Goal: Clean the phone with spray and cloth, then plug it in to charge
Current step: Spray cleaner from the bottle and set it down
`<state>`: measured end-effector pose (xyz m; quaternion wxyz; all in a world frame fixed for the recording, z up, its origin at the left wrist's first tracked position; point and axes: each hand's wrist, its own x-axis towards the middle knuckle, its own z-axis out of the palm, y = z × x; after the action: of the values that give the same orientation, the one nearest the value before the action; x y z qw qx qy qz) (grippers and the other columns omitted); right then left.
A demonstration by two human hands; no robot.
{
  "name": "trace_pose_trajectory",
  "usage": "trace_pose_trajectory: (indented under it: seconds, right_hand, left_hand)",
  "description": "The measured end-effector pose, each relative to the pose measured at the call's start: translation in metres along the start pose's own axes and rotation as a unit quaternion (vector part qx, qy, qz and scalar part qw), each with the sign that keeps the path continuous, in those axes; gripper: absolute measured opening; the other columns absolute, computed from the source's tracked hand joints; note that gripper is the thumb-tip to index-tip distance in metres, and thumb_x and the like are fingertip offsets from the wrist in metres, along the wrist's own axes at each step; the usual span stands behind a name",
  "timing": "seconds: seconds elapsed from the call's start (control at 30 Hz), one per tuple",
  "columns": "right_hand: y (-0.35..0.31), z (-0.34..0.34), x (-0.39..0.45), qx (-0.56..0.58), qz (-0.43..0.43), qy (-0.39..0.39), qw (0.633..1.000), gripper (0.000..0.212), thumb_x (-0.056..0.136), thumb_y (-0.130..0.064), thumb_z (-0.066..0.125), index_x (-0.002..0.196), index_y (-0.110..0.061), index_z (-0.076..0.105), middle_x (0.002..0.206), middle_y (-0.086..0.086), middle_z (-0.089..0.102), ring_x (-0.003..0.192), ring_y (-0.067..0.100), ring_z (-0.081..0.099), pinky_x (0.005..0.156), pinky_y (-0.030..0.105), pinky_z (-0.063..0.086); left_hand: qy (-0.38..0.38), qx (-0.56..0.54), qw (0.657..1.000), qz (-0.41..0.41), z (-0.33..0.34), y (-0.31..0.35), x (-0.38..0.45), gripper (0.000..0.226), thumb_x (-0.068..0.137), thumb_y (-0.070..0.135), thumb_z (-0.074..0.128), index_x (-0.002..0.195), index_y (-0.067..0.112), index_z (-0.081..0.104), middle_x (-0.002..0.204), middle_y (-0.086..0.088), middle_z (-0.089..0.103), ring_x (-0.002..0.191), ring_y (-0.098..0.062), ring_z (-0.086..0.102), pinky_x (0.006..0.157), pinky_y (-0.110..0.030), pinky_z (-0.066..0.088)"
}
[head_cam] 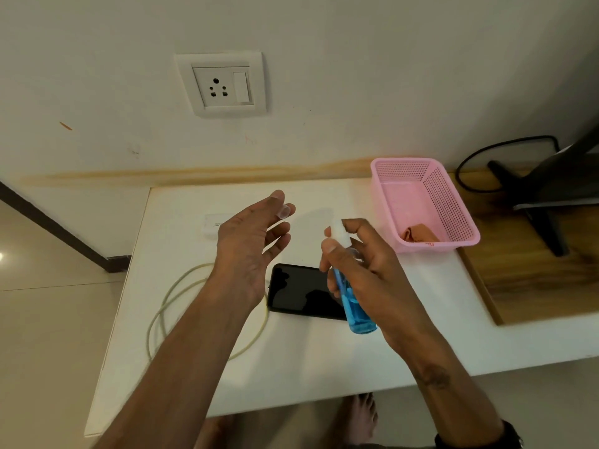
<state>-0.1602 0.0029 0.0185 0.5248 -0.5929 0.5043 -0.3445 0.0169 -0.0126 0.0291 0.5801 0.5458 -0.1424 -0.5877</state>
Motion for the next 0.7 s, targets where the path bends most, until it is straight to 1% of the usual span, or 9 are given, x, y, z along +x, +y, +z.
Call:
trace_pose_trajectory:
  seconds: [0.1,0.17,0.23,0.27,0.33,0.43,0.53,0.6,0.7]
  right_hand:
    - [0.002,0.000,0.000,0.017,0.048,0.022,0.998,0.020,0.097,-0.061,0.052,0.094,-0.043,0.060,0.077,-0.002,0.067,0.066,0.008,0.068,0.070,0.029,0.059]
    - [0.002,0.000,0.000,0.084,0.098,0.025,0.991,0.027,0.098,-0.058,0.048,0.089,-0.042,0.067,0.081,0.002,0.070,0.068,0.011,0.072,0.064,0.025,0.057]
    - [0.001,-0.002,-0.001,0.149,0.118,0.025,0.981,0.028,0.102,-0.051,0.046,0.097,-0.040,0.071,0.093,0.008,0.071,0.074,0.015,0.076,0.062,0.026,0.060]
    - [0.001,-0.002,0.000,0.154,0.123,0.021,0.980,0.026,0.103,-0.049,0.047,0.109,-0.036,0.068,0.100,0.009,0.070,0.076,0.016,0.077,0.064,0.029,0.062]
    - [0.000,-0.004,0.002,0.129,0.112,0.007,0.985,0.031,0.102,-0.050,0.049,0.124,-0.029,0.055,0.107,0.005,0.070,0.076,0.018,0.077,0.064,0.030,0.061]
    - [0.002,-0.012,0.003,0.029,0.032,0.001,0.999,0.019,0.102,-0.056,0.045,0.113,-0.040,0.046,0.097,-0.002,0.075,0.070,0.020,0.075,0.067,0.031,0.061]
    - [0.005,-0.028,0.002,-0.076,-0.006,0.038,0.996,0.009,0.094,-0.062,0.048,0.096,-0.054,0.044,0.073,0.000,0.069,0.057,0.014,0.066,0.062,0.031,0.059]
    - [0.007,-0.038,0.002,-0.109,0.019,0.052,0.992,0.023,0.089,-0.073,0.046,0.081,-0.051,0.049,0.060,0.002,0.061,0.049,0.014,0.058,0.057,0.030,0.054]
    - [0.015,-0.047,0.003,-0.123,0.149,0.068,0.979,0.070,0.071,-0.095,0.035,0.062,-0.027,0.050,0.054,0.005,0.055,0.049,0.020,0.052,0.056,0.034,0.052]
  left_hand:
    - [0.002,-0.003,1.000,-0.001,0.000,0.000,0.000,0.015,0.084,0.030,0.083,0.095,0.020,0.079,0.097,0.001,0.082,0.085,-0.014,0.071,0.077,-0.025,0.062]
    - [0.002,-0.006,1.000,0.000,0.000,0.001,0.000,0.016,0.085,0.031,0.083,0.095,0.020,0.078,0.095,0.002,0.082,0.083,-0.013,0.071,0.076,-0.025,0.061]
    - [0.002,-0.004,1.000,0.000,0.000,0.001,0.000,0.020,0.085,0.034,0.083,0.097,0.019,0.077,0.094,0.002,0.081,0.082,-0.012,0.070,0.075,-0.025,0.061]
    - [0.003,-0.003,1.000,0.000,0.000,0.001,0.000,0.020,0.085,0.035,0.083,0.097,0.019,0.077,0.094,0.002,0.081,0.081,-0.012,0.070,0.075,-0.025,0.060]
    - [0.008,0.000,1.000,0.000,-0.001,0.000,0.000,0.019,0.085,0.034,0.083,0.095,0.019,0.077,0.096,0.002,0.082,0.081,-0.012,0.071,0.074,-0.024,0.061]
    - [0.011,0.006,1.000,0.001,-0.001,0.002,-0.001,0.019,0.085,0.035,0.083,0.093,0.019,0.077,0.096,0.002,0.082,0.079,-0.011,0.071,0.074,-0.024,0.061]
    - [0.015,0.006,1.000,-0.001,-0.001,0.004,-0.003,0.018,0.085,0.034,0.083,0.094,0.020,0.077,0.095,0.002,0.082,0.076,-0.010,0.070,0.073,-0.023,0.061]
    - [0.018,0.007,1.000,-0.001,-0.001,0.004,-0.004,0.020,0.085,0.034,0.084,0.096,0.019,0.077,0.095,0.003,0.082,0.076,-0.010,0.069,0.074,-0.023,0.061]
    - [0.028,0.008,1.000,0.001,-0.001,0.005,-0.004,0.020,0.085,0.035,0.083,0.097,0.020,0.077,0.092,0.005,0.082,0.079,-0.011,0.069,0.074,-0.024,0.060]
